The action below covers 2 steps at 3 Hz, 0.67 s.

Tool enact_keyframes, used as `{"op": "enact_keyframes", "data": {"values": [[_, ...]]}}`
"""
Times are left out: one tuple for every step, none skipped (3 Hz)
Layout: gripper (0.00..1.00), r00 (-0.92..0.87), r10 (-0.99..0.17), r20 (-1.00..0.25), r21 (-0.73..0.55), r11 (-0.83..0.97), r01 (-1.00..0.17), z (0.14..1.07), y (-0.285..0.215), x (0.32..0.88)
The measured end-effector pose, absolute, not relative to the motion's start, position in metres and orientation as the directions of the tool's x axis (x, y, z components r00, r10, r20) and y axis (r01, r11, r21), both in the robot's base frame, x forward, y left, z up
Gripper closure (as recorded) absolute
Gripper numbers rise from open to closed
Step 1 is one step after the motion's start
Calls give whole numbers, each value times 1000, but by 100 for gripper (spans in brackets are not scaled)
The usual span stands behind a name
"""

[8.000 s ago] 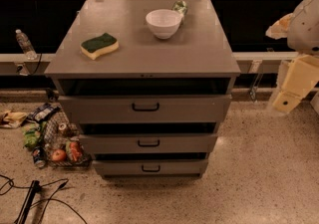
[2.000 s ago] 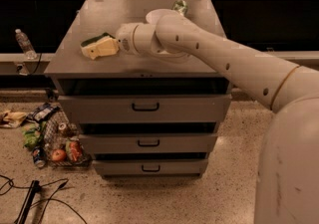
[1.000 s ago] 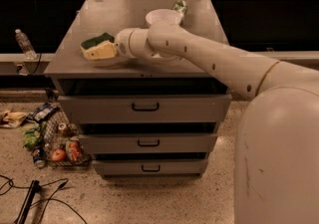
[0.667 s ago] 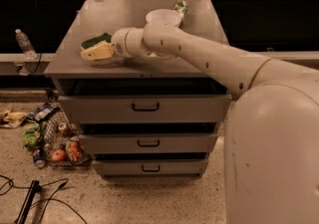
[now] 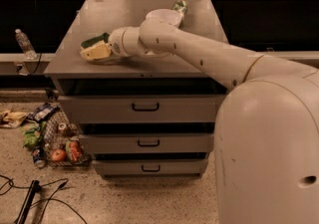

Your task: Place sponge into white bowl

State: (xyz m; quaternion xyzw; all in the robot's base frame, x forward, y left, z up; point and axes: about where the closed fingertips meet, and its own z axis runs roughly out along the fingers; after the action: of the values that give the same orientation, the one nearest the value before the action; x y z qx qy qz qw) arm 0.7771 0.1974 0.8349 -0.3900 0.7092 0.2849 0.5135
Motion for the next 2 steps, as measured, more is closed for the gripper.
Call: {"op": "enact_keyframes", "data": {"values": [[39,-162,-275,-948,-6,522,-853,833,199,777],[62,-144,-260,-955,-13,519,-855,840,197,782]]}}
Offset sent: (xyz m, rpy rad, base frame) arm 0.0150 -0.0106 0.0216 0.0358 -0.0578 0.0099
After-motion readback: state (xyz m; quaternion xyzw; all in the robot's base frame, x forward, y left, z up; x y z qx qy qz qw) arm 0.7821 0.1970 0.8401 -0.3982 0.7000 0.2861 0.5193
